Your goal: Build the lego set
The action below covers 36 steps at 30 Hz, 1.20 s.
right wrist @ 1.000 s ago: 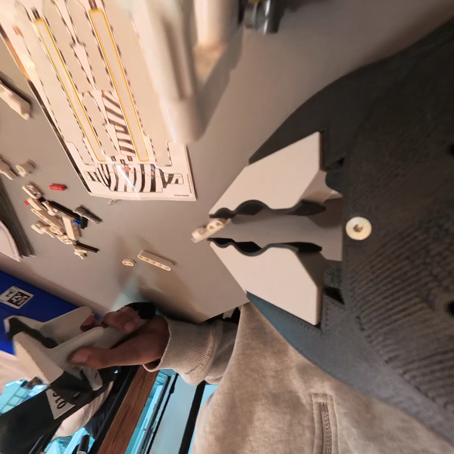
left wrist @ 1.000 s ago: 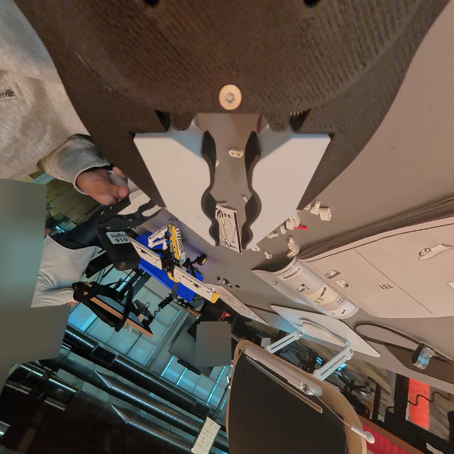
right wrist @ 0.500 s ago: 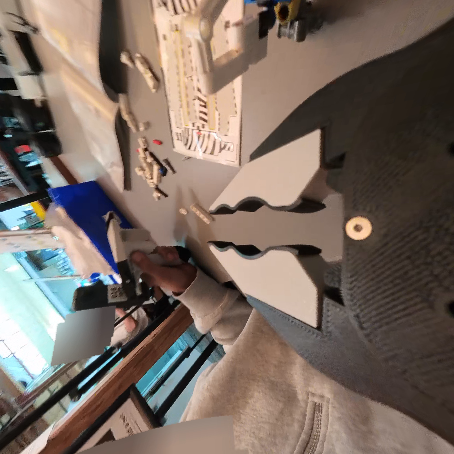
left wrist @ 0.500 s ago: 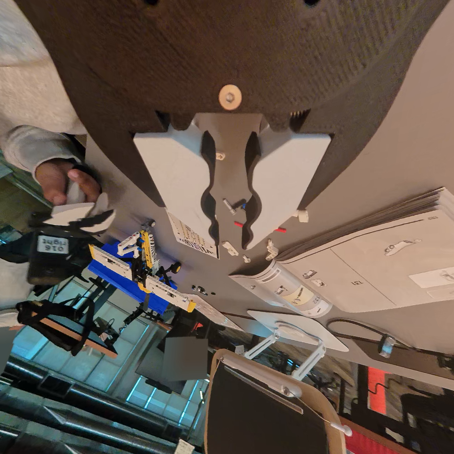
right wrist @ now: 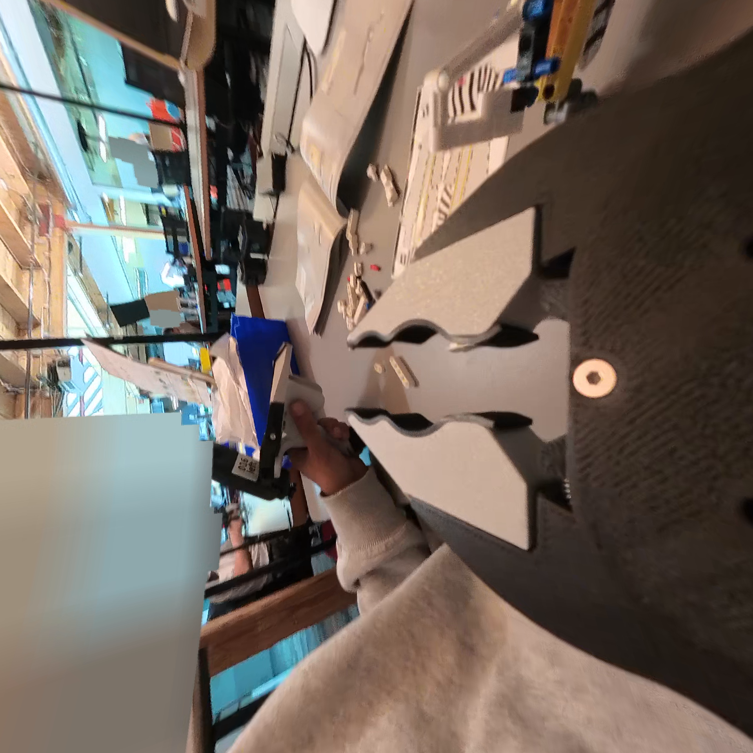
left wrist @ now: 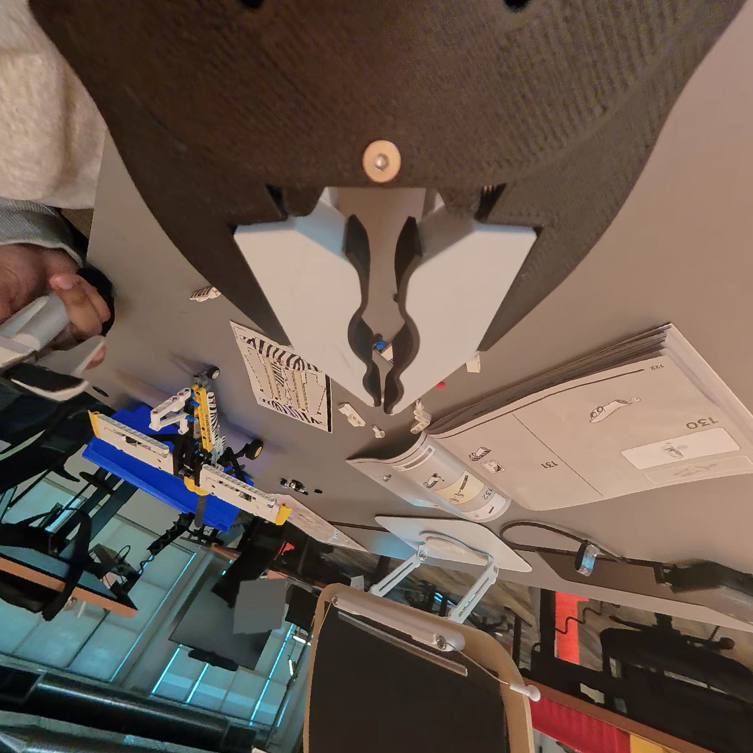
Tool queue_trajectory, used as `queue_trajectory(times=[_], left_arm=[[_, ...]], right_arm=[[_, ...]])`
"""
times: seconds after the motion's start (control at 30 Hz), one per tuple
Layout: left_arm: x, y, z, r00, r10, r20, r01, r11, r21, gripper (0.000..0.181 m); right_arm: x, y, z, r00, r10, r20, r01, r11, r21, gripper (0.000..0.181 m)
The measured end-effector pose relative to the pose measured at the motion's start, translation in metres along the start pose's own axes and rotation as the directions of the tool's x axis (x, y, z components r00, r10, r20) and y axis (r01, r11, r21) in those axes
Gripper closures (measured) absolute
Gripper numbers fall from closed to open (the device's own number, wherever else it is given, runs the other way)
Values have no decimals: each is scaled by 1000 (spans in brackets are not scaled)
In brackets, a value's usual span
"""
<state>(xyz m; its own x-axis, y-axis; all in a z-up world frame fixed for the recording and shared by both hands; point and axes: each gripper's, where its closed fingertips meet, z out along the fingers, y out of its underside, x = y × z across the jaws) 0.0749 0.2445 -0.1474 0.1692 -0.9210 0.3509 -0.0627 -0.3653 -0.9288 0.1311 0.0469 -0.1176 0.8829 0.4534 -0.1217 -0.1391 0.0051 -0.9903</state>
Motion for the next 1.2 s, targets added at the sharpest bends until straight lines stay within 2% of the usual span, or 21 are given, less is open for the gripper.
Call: queue_trajectory(times=[0.07,0.17,0.23,0.33,0.4,0.5,0.63,0.77,0.97,1.2], left_arm=[[-4,1,0,1000,-7,20,7,1000,-8,180],[-1,-4,5,999,-48,-20,48,999,-26,168],[-10,0,12,1000,-15,-9,13,991,-132,160],[-38,8,23,994,105,34,-90,952,-293,160],[-51,12,30,991,129,16,-115,928,-355,159],[-56,22,36,995,85,-48,-97,911,-401,157],[-59,32,32,997,57,-53,-74,906,-416,159],[-59,26,31,996,82,-34,-89,921,-380,162],[-60,32,32,993,119,-15,-115,901,-419,164],[-61,36,33,994,110,-14,-105,892,-440,164]], right_arm=[[7,-5,3,992,-87,-89,90,995,35,127],[12,-8,7,937,-272,-218,287,957,39,117],[12,-8,11,888,-372,-270,391,920,18,121],[8,-13,13,852,-426,-305,463,884,58,140],[7,-13,17,875,-402,-270,435,898,72,146],[16,-13,21,921,-307,-239,334,939,85,146],[28,-19,24,964,-181,-197,210,968,137,149],[35,-18,33,975,-139,-171,163,977,136,149],[34,-12,42,964,-191,-187,210,974,87,158],[52,-6,63,981,-66,-183,75,996,41,157]])
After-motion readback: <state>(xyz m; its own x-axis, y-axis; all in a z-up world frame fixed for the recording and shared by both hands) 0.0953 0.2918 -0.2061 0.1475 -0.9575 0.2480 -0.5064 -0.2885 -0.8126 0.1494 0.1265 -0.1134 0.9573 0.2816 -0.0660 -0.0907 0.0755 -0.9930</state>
